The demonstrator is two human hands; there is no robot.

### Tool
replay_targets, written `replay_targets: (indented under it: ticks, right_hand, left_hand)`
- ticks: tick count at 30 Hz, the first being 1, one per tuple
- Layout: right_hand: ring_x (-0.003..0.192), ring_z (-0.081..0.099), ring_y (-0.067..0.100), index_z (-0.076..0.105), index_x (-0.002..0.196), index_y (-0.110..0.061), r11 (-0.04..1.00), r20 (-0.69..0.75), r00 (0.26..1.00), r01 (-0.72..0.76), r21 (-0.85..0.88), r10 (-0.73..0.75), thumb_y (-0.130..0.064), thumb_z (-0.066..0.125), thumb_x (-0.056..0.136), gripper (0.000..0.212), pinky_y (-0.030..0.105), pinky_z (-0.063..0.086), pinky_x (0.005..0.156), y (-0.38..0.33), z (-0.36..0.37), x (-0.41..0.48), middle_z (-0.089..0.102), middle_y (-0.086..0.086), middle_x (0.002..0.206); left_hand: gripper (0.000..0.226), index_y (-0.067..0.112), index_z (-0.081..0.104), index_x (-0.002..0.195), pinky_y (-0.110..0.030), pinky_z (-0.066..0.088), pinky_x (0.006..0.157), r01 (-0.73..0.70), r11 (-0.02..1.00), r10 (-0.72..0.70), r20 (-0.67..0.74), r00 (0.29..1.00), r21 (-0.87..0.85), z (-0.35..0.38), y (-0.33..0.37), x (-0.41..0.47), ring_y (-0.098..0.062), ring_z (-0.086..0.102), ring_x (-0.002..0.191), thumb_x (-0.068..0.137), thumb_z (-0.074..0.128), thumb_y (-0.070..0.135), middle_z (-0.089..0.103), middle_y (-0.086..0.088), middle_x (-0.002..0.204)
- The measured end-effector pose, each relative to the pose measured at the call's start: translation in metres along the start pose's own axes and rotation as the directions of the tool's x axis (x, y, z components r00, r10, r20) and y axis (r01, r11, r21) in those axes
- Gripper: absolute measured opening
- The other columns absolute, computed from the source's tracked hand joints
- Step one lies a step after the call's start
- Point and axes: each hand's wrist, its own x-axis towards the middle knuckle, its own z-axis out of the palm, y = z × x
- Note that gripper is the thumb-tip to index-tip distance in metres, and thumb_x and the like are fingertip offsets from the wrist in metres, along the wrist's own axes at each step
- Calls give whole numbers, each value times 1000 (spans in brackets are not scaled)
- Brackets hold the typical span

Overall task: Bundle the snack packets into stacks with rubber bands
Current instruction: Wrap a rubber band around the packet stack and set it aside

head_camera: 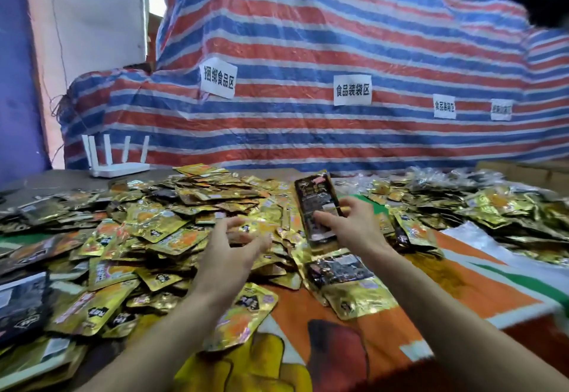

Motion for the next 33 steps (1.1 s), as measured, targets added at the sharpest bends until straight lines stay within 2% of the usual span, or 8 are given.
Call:
replay_targets:
  ticks: [7, 12, 17, 20, 22, 24, 27, 33]
  right_hand:
    - [105, 63, 40, 41, 125, -8, 762, -377, 921, -313, -567, 98, -29, 67, 92, 47, 42, 48, 82, 54, -58, 81, 64, 19, 114]
    - [99, 64, 39, 48, 112, -4, 652, -358, 926, -345, -675, 120, -36, 76, 86, 49, 46, 53, 85, 85, -59, 101, 66, 21, 103]
    - [119, 49, 41, 61, 111, -2, 391, -389, 921, -357, -848, -5, -52, 66, 89, 55, 43, 42, 97, 87, -47, 98, 55, 27, 128]
    - [118, 47, 38, 65, 113, -9, 440, -207, 953, -91, -893, -223, -52, 66, 89, 49, 46, 38, 99, 70, -31, 88, 58, 22, 126]
    - [114, 51, 32, 69, 112, -19, 583, 98, 952, 258, -770, -290, -47, 73, 86, 38, 46, 41, 98, 52, -21, 77, 65, 13, 122]
    - [116, 56, 18, 68, 114, -30, 724, 444, 874, 435, -535, -197, -49, 79, 79, 42, 47, 44, 102, 32, -18, 64, 65, -2, 126]
    - [125, 49, 8, 63, 121, -46, 749, 703, 711, 468, -469, -4, -52, 89, 65, 62, 42, 38, 110, 17, -24, 46, 55, -16, 132]
    - [139, 32, 13, 38, 145, -44, 607, 728, 610, 462, -647, 312, -35, 98, 55, 109, 25, 31, 108, 16, -34, 23, 29, -14, 150]
  left_hand:
    - [21, 36, 61, 105, -19, 46, 74, -152, 939, 120, 118, 986, 309, -15, -14, -1, 2, 60, 97, 88, 73, 32, 63, 18, 104]
    - [22, 41, 59, 105, -17, 49, 71, -187, 898, 163, 93, 982, 399, -50, -15, -2, 2, 61, 93, 90, 71, 30, 63, 18, 105]
    - [18, 36, 61, 100, -13, 49, 65, -207, 846, 219, 34, 975, 491, -81, -22, -2, 4, 60, 88, 89, 71, 26, 65, 12, 97]
    - [19, 37, 61, 95, -12, 43, 71, -249, 732, 271, 63, 960, 635, -95, -26, -6, 7, 55, 93, 87, 71, 23, 62, 18, 96]
    - [19, 37, 61, 94, -22, 45, 84, -253, 661, 271, 90, 958, 706, -103, -29, -10, 5, 55, 96, 86, 71, 23, 61, 20, 99]
    - [18, 37, 62, 96, -33, 46, 92, -230, 624, 222, 112, 969, 747, -108, -31, -15, -1, 54, 101, 87, 70, 24, 60, 20, 101]
    - [15, 39, 61, 96, -36, 43, 95, -255, 581, 181, 182, 966, 773, -109, -38, -23, -3, 52, 103, 87, 70, 30, 59, 20, 100]
    - [10, 40, 59, 94, -31, 41, 95, -317, 573, 165, 273, 948, 756, -84, -40, -34, 2, 50, 101, 88, 67, 42, 58, 21, 99]
